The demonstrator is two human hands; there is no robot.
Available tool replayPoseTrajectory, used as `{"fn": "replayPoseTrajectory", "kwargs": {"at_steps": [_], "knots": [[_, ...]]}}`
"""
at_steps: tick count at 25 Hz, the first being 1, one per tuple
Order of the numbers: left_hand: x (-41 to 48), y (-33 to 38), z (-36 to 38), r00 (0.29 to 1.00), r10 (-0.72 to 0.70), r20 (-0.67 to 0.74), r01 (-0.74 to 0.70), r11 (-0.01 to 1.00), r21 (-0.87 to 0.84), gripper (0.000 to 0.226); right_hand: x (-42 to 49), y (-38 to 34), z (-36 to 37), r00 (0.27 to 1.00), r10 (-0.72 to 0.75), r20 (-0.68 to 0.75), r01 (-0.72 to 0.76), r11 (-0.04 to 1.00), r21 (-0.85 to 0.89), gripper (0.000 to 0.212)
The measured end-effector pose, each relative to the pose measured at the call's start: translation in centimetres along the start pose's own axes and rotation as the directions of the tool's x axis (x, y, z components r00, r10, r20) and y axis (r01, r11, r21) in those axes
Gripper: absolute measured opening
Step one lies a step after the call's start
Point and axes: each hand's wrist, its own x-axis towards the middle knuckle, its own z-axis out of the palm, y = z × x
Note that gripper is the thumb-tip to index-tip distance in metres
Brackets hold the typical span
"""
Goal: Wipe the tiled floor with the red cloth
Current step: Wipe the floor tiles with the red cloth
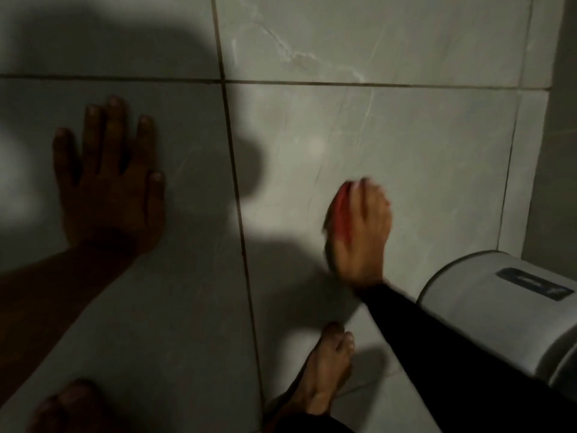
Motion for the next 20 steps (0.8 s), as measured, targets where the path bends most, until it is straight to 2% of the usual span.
{"fn": "replayPoseTrajectory", "kwargs": {"at_steps": [1, 2, 3, 4, 6, 8, 9, 11, 13, 14, 15, 16, 17, 18, 19, 20], "knots": [[0.0, -0.2, 0.3, 1.0, 0.009, -0.009, -0.008, 1.0, 0.009, 0.073, 3.2, 0.2, -0.7, 0.983, 0.167, -0.071, -0.16, 0.983, 0.091, 0.08], [0.0, -0.5, 0.5, 1.0, 0.016, -0.017, -0.016, 1.0, 0.014, 0.074, 6.6, -0.4, -1.2, 0.96, 0.255, -0.112, -0.234, 0.957, 0.171, 0.088], [0.0, -0.8, 0.7, 1.0, 0.021, -0.014, -0.021, 1.0, 0.015, 0.074, 9.6, -2.0, -1.4, 0.953, 0.264, -0.151, -0.229, 0.949, 0.215, 0.092], [-0.1, -0.8, 0.7, 1.0, 0.02, -0.004, -0.02, 1.0, 0.019, 0.074, 11.9, -4.2, -1.5, 0.965, 0.198, -0.171, -0.16, 0.963, 0.216, 0.092], [0.0, -0.4, 0.2, 1.0, 0.008, 0.028, -0.009, 1.0, 0.027, 0.073, 12.3, -8.7, -0.8, 0.982, -0.036, -0.186, 0.065, 0.986, 0.151, 0.089], [0.5, 0.6, -1.4, 0.992, -0.022, 0.121, 0.02, 1.0, 0.02, 0.071, 7.3, -11.4, -0.2, 0.97, -0.23, -0.077, 0.238, 0.963, 0.124, 0.085], [0.6, 1.4, -2.8, 0.983, -0.052, 0.178, 0.048, 0.998, 0.027, 0.071, 3.6, -12.2, -0.3, 0.963, -0.269, 0.004, 0.264, 0.949, 0.174, 0.083], [0.8, 3.3, -5.7, 0.939, -0.114, 0.325, 0.101, 0.993, 0.057, 0.072, -3.6, -11.9, -1.5, 0.945, -0.251, 0.21, 0.173, 0.928, 0.33, 0.074], [-0.3, 6.6, -9.9, 0.865, -0.104, 0.491, 0.127, 0.992, -0.014, 0.072, -9.6, -11.5, -6.8, 0.958, -0.11, 0.264, -0.05, 0.845, 0.533, 0.057], [-1.3, 8.8, -12.4, 0.82, -0.088, 0.565, 0.171, 0.981, -0.094, 0.07, -12.2, -10.9, -9.1, 0.96, 0.048, 0.277, -0.214, 0.764, 0.609, 0.047], [-2.4, 11.6, -14.9, 0.763, -0.098, 0.639, 0.264, 0.949, -0.17, 0.067, -14.4, -10.1, -12.1, 0.889, 0.312, 0.335, -0.457, 0.609, 0.648, 0.038], [-3.5, 15.1, -17.4, 0.684, -0.108, 0.722, 0.384, 0.894, -0.23, 0.065, -16.2, -9.3, -15.0, 0.77, 0.49, 0.409, -0.607, 0.365, 0.705, 0.03], [-4.7, 18.5, -19.6, 0.594, -0.085, 0.8, 0.496, 0.821, -0.282, 0.063, -18.0, -8.7, -17.6, 0.615, 0.598, 0.514, -0.676, 0.064, 0.734, 0.031], [-5.9, 21.5, -21.5, 0.513, -0.036, 0.857, 0.585, 0.745, -0.319, 0.059, -19.6, -8.5, -19.9, 0.531, 0.551, 0.644, -0.617, -0.27, 0.739, 0.031], [-7.0, 24.8, -23.3, 0.449, 0.025, 0.893, 0.641, 0.688, -0.341, 0.05, -20.9, -8.2, -21.7, 0.508, 0.529, 0.679, -0.564, -0.392, 0.727, 0.031], [-8.0, 28.2, -25.2, 0.394, 0.087, 0.915, 0.661, 0.666, -0.347, 0.039, -22.7, -6.4, -23.9, 0.485, 0.559, 0.673, -0.517, -0.437, 0.736, 0.031]]}}
